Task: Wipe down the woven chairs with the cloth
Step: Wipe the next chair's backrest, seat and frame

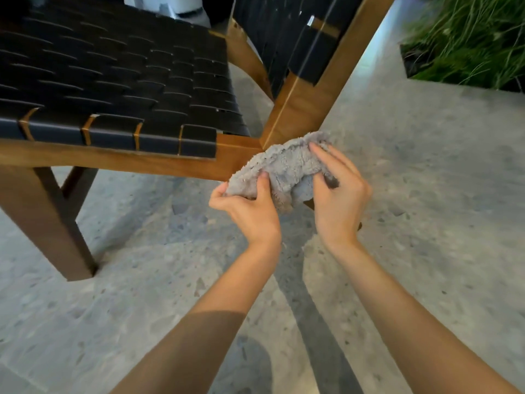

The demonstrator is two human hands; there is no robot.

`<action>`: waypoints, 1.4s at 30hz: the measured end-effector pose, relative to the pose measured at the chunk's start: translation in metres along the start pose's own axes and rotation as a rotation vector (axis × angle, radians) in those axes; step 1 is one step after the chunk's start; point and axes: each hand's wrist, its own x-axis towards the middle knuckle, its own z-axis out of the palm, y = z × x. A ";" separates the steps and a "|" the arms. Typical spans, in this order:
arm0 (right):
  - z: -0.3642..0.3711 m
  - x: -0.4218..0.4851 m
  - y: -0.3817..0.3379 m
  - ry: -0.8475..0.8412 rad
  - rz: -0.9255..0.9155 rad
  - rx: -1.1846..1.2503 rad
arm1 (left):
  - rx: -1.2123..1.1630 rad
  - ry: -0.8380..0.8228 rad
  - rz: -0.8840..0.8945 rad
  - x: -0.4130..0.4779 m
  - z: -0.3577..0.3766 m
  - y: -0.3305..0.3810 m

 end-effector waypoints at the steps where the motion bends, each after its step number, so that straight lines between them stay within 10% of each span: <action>1: 0.002 -0.001 0.001 0.017 0.033 0.037 | -0.001 -0.014 -0.055 -0.001 0.002 -0.003; 20: -0.043 -0.012 0.176 -0.375 0.469 -0.206 | 0.383 -0.655 -0.375 -0.049 0.077 -0.129; 30: -0.043 -0.009 0.131 -0.358 0.378 -0.149 | 0.477 -0.352 -0.508 -0.040 0.059 -0.099; 36: -0.031 0.006 0.051 -0.270 0.328 0.047 | 0.369 -0.293 -0.291 -0.025 0.003 -0.010; 42: -0.022 0.023 -0.017 0.031 0.277 0.244 | 0.324 -0.290 0.453 -0.019 -0.029 0.081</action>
